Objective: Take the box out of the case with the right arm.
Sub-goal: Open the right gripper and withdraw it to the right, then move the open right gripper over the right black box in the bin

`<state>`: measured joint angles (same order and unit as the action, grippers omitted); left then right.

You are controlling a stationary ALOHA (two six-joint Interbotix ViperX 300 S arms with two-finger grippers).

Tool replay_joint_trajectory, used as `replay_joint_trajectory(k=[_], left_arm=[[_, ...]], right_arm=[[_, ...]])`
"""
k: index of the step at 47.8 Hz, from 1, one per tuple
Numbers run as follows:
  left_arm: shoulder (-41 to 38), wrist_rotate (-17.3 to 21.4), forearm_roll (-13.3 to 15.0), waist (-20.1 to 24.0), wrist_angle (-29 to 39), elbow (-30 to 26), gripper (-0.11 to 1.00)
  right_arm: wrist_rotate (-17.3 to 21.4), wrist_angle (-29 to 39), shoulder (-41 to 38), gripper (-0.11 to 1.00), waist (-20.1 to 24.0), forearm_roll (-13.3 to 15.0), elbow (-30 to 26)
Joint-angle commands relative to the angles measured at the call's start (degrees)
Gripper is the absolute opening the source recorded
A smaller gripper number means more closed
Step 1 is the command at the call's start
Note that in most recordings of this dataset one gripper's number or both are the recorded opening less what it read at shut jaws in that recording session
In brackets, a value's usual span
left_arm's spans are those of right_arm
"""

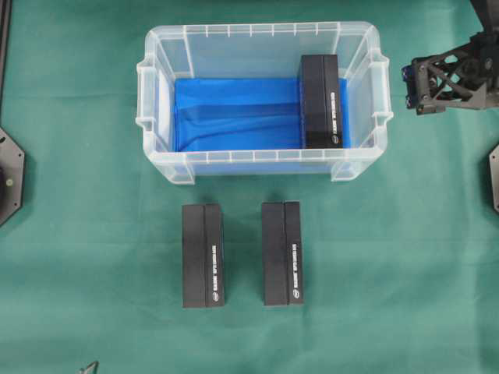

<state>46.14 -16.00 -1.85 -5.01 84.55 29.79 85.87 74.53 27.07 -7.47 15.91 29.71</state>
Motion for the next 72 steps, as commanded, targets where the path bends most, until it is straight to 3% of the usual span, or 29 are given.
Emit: replay_joint_trajectory(k=[1,35,47,56,72], left_arm=[[-0.26,-0.09,-0.18,0.18,-0.18,-0.62,0.0],[-0.18,0.0,-0.18,0.26,-0.09,-0.62,0.0],[-0.18,-0.09,-0.18,0.35,-0.18,-0.62,0.0],[-0.18,0.0,-0.18,0.35,-0.09,-0.62,0.0],[0.18,0.18,-0.18,0.35,-0.18,-0.53,0.0]], right_arm=[[-0.18,-0.26,0.44,0.87,-0.26,-0.09,-0.44],[0.26,-0.35,0.09,0.87,-0.26,-0.18,-0.53],[1.93,-3.78,-1.41,0.87,-0.26,-0.26,-1.49],[2.2,-6.33,-5.27,0.87,-0.09,-0.97,-4.31],[1.67,-8.61,-16.0,0.87,0.7,-1.14,-14.5]])
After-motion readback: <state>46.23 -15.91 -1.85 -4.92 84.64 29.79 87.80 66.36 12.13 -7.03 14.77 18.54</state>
